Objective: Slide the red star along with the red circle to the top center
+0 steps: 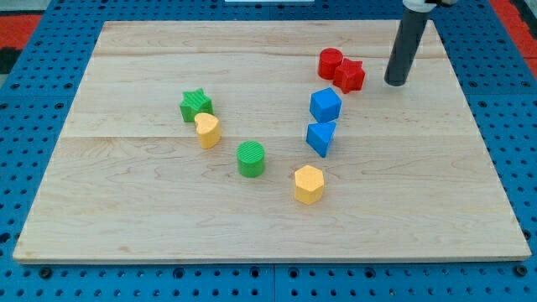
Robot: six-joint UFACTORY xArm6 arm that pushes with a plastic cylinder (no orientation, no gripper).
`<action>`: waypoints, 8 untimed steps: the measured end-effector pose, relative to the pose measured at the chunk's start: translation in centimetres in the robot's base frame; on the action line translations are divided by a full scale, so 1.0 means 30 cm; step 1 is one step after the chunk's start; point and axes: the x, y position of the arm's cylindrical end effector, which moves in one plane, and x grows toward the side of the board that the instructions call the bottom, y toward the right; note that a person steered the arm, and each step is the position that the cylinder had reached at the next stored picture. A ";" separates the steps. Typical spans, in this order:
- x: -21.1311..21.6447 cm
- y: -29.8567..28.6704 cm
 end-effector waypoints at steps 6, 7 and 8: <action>-0.157 -0.542; -0.141 -0.565; -0.172 -0.677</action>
